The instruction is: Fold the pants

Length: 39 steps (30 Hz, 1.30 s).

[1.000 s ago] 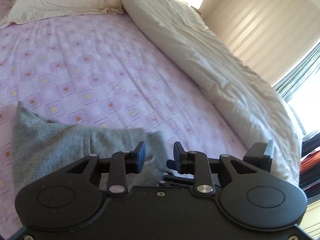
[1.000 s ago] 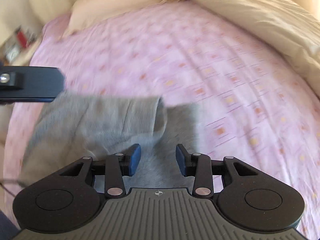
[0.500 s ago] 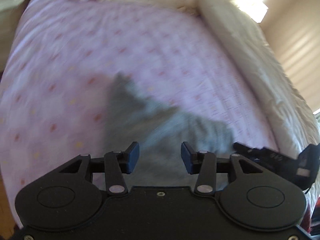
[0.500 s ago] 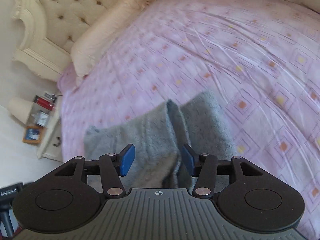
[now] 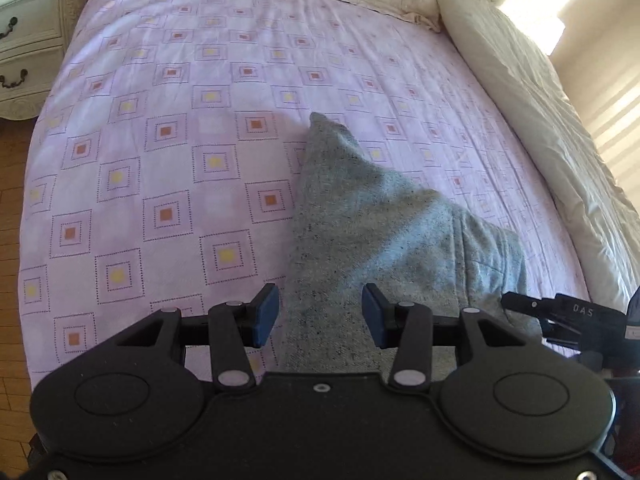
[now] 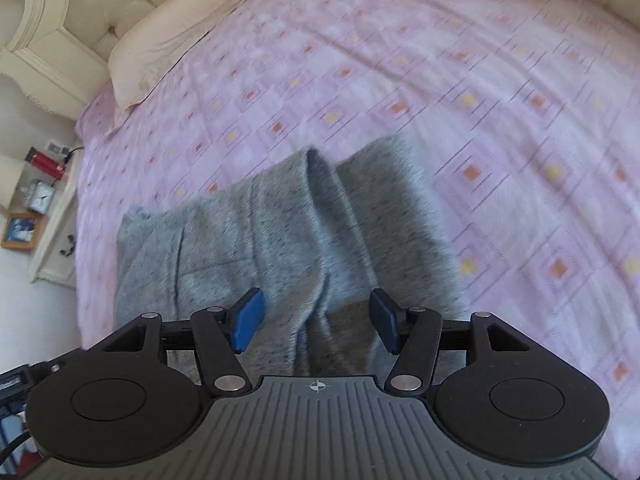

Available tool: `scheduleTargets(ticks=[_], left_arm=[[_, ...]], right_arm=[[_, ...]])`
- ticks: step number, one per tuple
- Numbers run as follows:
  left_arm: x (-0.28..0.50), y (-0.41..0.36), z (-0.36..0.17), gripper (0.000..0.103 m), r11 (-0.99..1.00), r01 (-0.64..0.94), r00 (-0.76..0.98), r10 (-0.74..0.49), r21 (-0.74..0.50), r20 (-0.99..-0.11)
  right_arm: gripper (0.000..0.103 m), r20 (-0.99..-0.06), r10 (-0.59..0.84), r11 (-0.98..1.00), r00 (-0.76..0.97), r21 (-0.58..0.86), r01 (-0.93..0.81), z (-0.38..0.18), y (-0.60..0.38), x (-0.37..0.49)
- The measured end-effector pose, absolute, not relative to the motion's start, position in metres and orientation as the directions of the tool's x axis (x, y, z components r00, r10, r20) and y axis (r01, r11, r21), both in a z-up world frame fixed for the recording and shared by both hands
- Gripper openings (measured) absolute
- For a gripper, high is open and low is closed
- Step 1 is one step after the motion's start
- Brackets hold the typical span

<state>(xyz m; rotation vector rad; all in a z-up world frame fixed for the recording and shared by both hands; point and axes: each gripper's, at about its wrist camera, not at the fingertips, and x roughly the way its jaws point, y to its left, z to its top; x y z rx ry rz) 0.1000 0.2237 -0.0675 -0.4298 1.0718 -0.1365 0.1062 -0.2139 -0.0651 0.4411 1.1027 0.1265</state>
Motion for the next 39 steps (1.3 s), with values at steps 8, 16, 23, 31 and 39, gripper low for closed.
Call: scheduleTargets(ticks=[8, 16, 23, 31, 39], left_arm=[[0.096, 0.208, -0.066, 0.053, 0.930, -0.011, 0.468, -0.319, -0.366, -0.824], [0.095, 0.217, -0.066, 0.053, 0.916, -0.050, 0.475, -0.328, -0.398, -0.816], [0.097, 0.221, -0.065, 0.053, 0.906, -0.078, 0.485, -0.329, -0.415, -0.810], [0.098, 0.183, -0.056, 0.053, 0.951, 0.046, 0.466, -0.292, -0.307, -0.835], [0.097, 0.127, -0.102, 0.058, 0.971, 0.194, 0.277, -0.192, -0.141, -0.942]], right_arm=[[0.065, -0.824, 0.412, 0.852, 0.388, 0.500, 0.157, -0.085, -0.216, 0.113], [0.015, -0.792, 0.400, 0.915, 0.461, 0.372, -0.156, -0.035, -0.168, 0.094], [0.015, -0.783, 0.318, 0.948, 0.534, 0.279, -0.156, 0.004, -0.186, 0.079], [0.016, -0.900, 0.174, 0.984, 0.399, 0.141, -0.111, -0.049, -0.183, 0.106], [0.020, -0.896, 0.207, 0.978, 0.394, 0.199, -0.061, -0.048, -0.194, 0.103]])
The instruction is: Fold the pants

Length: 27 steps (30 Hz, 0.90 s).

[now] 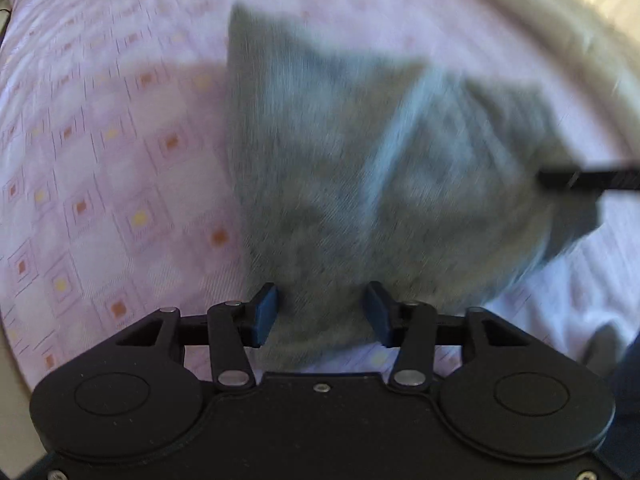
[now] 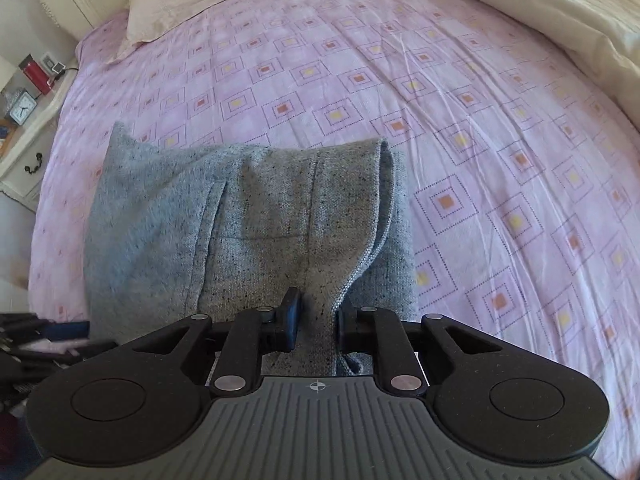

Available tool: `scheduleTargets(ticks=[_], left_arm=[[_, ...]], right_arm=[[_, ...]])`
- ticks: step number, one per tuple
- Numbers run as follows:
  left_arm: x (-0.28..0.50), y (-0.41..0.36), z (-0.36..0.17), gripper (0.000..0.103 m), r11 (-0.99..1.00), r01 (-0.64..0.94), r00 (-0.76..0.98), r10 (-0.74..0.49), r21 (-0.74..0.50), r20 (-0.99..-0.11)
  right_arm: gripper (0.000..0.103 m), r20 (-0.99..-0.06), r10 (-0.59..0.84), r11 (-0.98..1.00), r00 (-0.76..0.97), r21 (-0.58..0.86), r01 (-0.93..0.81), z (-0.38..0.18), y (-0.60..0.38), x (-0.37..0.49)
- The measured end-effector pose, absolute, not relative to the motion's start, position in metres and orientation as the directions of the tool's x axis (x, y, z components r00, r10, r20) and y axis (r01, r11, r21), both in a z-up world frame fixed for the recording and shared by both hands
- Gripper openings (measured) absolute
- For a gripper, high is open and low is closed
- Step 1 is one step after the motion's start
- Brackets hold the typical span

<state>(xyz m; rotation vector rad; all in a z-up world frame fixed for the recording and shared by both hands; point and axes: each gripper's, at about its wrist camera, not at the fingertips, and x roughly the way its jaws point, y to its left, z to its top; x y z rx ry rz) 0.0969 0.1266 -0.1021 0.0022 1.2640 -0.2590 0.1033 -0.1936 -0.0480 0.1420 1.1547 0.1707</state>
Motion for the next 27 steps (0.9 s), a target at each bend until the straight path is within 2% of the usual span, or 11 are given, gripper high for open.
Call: scheduleTargets(ticks=[3, 7, 10, 13, 18, 22, 26, 27], left_arm=[[0.094, 0.131, -0.085, 0.054, 0.964, 0.205, 0.297, -0.228, -0.171, -0.927], [0.092, 0.155, -0.048, 0.054, 0.965, 0.126, 0.398, -0.260, -0.228, -0.880], [0.102, 0.167, -0.025, 0.055, 0.966, 0.090, 0.483, -0.254, -0.241, -0.838], [0.122, 0.165, -0.017, 0.056, 0.966, 0.046, 0.544, -0.238, -0.254, -0.805], [0.159, 0.147, -0.036, 0.056, 0.952, 0.060, 0.528, -0.287, -0.301, -0.799], [0.182, 0.135, -0.066, 0.056, 0.963, 0.041, 0.494, -0.251, -0.266, -0.833], [0.203, 0.146, -0.097, 0.056, 0.968, -0.040, 0.465, -0.202, -0.248, -0.862], [0.205, 0.149, -0.101, 0.059, 0.969, -0.047, 0.466, -0.193, -0.242, -0.864]], right_arm=[[0.021, -0.884, 0.199, 0.978, 0.423, 0.206, -0.028, -0.038, -0.199, 0.099], [0.022, -0.822, 0.137, 0.985, 0.553, 0.173, 0.013, -0.014, -0.206, 0.088], [0.022, -0.766, 0.177, 0.980, 0.618, 0.194, -0.039, -0.006, -0.202, 0.089], [0.022, -0.771, 0.182, 0.983, 0.610, 0.160, -0.092, -0.013, -0.186, 0.103], [0.022, -0.808, 0.173, 0.985, 0.563, 0.142, -0.099, -0.032, -0.170, 0.120], [0.022, -0.840, 0.120, 0.992, 0.529, 0.084, -0.091, -0.052, -0.166, 0.123], [0.027, -0.843, 0.120, 0.992, 0.523, 0.089, -0.086, -0.064, -0.168, 0.121], [0.027, -0.843, 0.119, 0.992, 0.524, 0.085, -0.089, -0.065, -0.167, 0.121]])
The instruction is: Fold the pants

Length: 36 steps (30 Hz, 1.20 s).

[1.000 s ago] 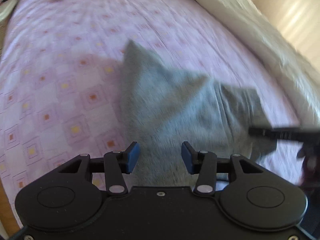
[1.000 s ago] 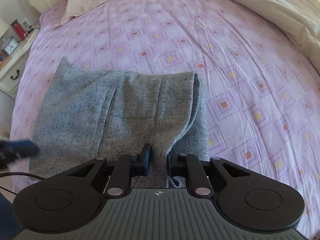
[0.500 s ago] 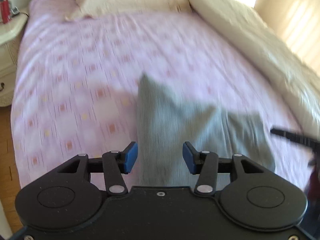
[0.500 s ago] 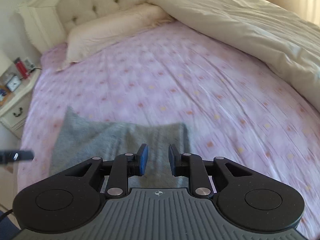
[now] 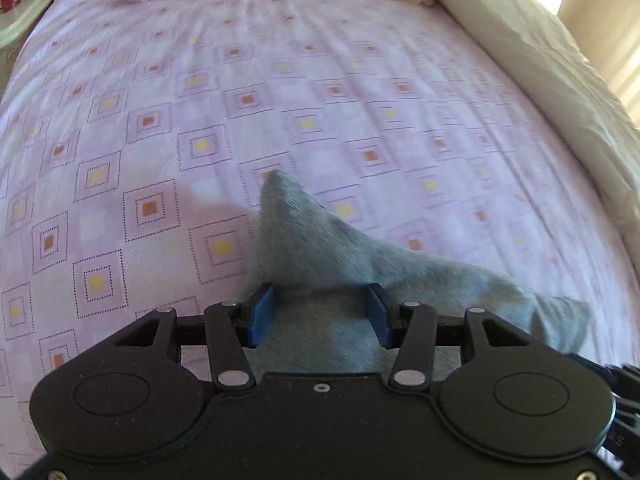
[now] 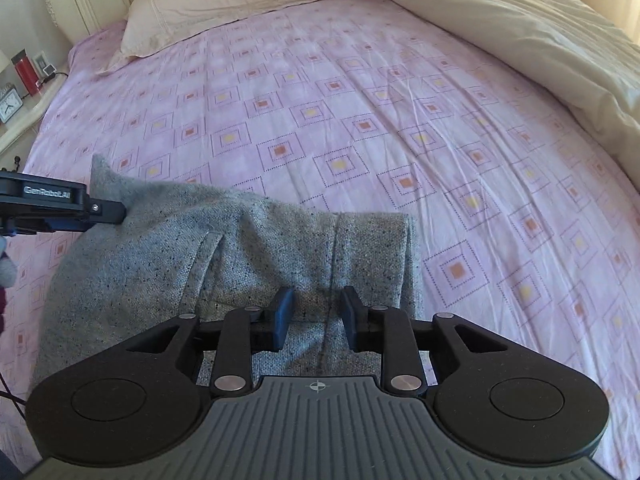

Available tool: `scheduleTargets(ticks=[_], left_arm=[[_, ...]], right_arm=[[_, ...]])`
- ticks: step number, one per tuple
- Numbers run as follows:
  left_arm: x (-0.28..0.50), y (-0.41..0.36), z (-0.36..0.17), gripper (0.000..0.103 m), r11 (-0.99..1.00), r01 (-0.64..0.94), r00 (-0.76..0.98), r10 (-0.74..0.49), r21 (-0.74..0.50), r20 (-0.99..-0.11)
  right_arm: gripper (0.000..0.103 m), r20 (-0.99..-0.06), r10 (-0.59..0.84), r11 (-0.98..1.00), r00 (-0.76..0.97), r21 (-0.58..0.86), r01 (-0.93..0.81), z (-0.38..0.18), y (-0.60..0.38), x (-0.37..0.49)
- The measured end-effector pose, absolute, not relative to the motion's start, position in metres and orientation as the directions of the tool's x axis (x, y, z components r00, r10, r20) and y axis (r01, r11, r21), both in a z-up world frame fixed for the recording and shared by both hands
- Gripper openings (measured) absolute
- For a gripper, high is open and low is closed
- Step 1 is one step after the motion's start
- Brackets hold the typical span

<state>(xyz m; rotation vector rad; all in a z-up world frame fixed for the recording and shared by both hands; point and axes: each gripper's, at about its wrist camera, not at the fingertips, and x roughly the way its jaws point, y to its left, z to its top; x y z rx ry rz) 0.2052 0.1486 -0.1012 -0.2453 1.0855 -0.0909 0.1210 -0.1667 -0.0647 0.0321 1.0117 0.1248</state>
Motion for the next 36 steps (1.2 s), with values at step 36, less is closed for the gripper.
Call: scheduleTargets(ticks=[36], left_arm=[[0.128, 0.137, -0.097, 0.070, 0.985, -0.027, 0.427, -0.142, -0.170, -0.893]], right_arm=[[0.061, -0.870, 0.122, 0.990, 0.479, 0.139, 0.002, -0.071, -0.179, 0.112]])
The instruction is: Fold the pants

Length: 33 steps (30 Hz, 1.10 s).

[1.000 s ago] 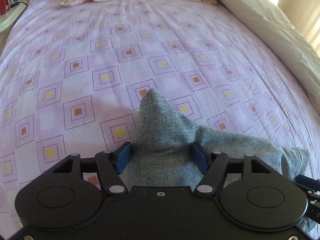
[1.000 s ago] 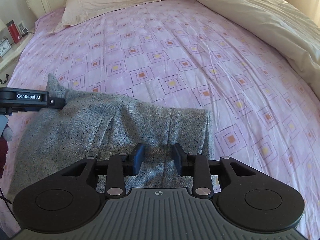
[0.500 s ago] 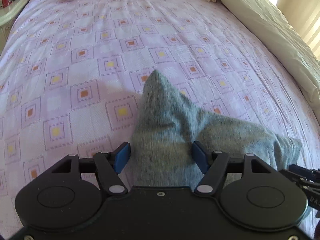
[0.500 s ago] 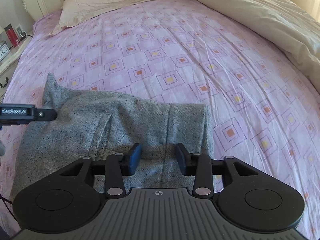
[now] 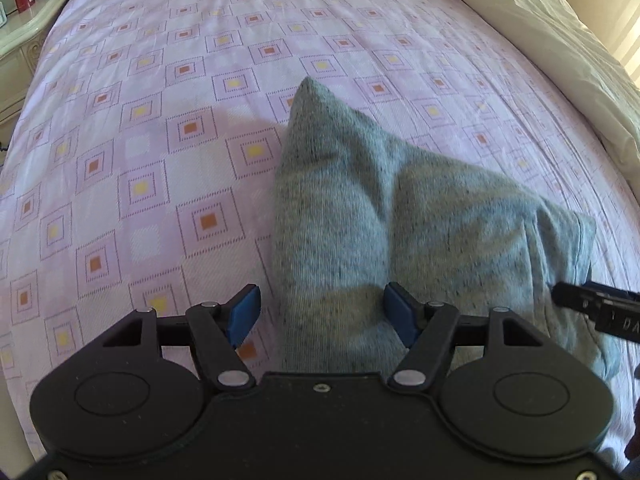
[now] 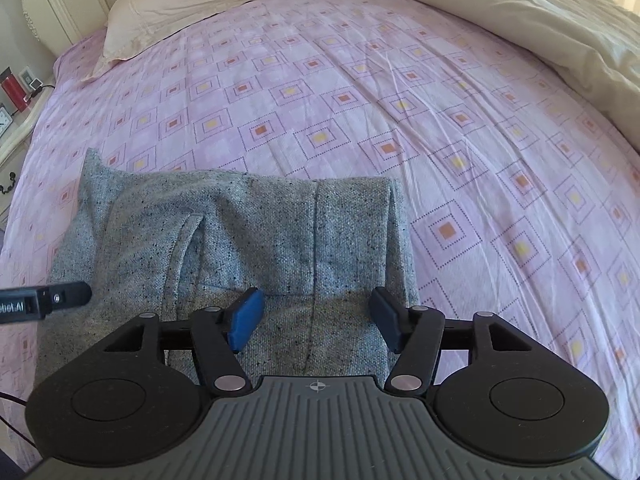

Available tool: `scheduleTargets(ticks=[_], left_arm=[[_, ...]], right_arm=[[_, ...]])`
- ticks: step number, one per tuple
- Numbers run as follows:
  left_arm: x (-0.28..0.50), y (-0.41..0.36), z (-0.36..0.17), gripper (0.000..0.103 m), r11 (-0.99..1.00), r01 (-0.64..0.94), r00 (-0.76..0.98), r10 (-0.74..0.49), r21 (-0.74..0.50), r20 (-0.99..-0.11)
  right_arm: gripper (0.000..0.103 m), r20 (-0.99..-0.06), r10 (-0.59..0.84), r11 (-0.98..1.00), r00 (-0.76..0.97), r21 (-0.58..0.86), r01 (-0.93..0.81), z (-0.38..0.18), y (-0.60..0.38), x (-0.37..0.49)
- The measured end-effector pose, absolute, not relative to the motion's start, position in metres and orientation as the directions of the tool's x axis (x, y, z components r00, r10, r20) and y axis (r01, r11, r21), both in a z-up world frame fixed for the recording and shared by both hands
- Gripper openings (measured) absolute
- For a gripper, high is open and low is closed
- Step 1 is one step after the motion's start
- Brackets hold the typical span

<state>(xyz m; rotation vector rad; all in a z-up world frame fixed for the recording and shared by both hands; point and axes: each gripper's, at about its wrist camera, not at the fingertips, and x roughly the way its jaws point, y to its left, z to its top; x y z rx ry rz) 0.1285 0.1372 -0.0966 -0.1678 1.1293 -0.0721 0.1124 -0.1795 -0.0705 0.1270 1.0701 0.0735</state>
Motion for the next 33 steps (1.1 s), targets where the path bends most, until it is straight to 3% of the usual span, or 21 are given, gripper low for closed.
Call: scheduleTargets(ticks=[2, 8, 18, 24, 26, 29, 33], left_arm=[[0.122, 0.137, -0.097, 0.071, 0.985, -0.027, 0.421, -0.144, -0.171, -0.896], [0.118, 0.130, -0.103, 0.077, 0.987, 0.000, 0.388, -0.150, -0.163, -0.909], [0.128, 0.121, -0.115, 0.099, 0.988, 0.007, 0.396, -0.147, -0.157, -0.907], [0.129, 0.118, -0.120, 0.102, 0.988, 0.013, 0.422, -0.144, -0.153, -0.895], [0.128, 0.118, -0.121, 0.103, 0.987, 0.013, 0.423, -0.149, -0.158, -0.894], [0.129, 0.118, -0.121, 0.103, 0.988, 0.021, 0.423, -0.150, -0.156, -0.894], [0.130, 0.120, -0.122, 0.103, 0.986, 0.030, 0.421, -0.164, -0.167, -0.892]], right_arm=[[0.072, -0.879, 0.121, 0.989, 0.461, 0.148, 0.023, -0.073, -0.182, 0.112], [0.075, -0.879, 0.193, 0.960, 0.436, 0.262, 0.103, -0.076, -0.202, 0.112], [0.079, -0.860, 0.238, 0.933, 0.452, 0.331, 0.139, -0.082, -0.212, 0.108], [0.079, -0.832, 0.164, 0.887, 0.529, 0.359, 0.289, -0.077, -0.246, 0.096], [0.080, -0.842, 0.216, 0.850, 0.495, 0.411, 0.329, -0.088, -0.254, 0.099], [0.081, -0.845, 0.283, 0.842, 0.454, 0.446, 0.304, -0.097, -0.247, 0.103], [0.089, -0.856, 0.268, 0.876, 0.441, 0.407, 0.257, -0.097, -0.233, 0.106]])
